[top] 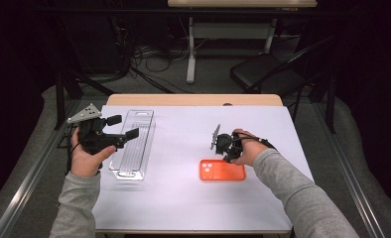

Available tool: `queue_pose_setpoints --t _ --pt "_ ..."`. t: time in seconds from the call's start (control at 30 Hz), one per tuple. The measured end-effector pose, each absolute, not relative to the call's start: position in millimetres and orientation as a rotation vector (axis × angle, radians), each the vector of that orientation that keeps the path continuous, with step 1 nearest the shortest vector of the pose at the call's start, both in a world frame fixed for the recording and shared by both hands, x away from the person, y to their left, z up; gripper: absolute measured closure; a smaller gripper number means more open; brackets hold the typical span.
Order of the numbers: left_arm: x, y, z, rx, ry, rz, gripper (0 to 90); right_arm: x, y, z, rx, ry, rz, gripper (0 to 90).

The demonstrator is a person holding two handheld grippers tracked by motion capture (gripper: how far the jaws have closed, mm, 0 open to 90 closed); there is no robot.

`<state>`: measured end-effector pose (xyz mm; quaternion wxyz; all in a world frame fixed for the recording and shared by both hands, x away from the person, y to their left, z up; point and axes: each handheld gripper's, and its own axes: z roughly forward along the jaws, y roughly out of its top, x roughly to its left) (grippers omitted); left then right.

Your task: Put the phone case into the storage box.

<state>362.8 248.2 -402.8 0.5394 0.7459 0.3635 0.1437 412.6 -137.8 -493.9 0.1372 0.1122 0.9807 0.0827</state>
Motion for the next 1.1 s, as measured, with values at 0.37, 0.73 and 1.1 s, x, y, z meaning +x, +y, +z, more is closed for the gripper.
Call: queue_pose_setpoints --t 0.37,0.73,1.1 --pt "363.2 248.8 -403.3 1.773 0.867 0.341 8.5 418.6 -135.6 -505.8 0.326 2.863 0.186 73.1" --pt "363.6 250.4 -403.9 1.767 0.873 0.342 9.5 421.0 -128.9 -515.3 0.285 2.886 0.15 76.8" --pt "363.8 250.6 -404.2 1.766 0.874 0.341 9.5 421.1 -126.4 -519.9 0.242 2.896 0.12 81.6"
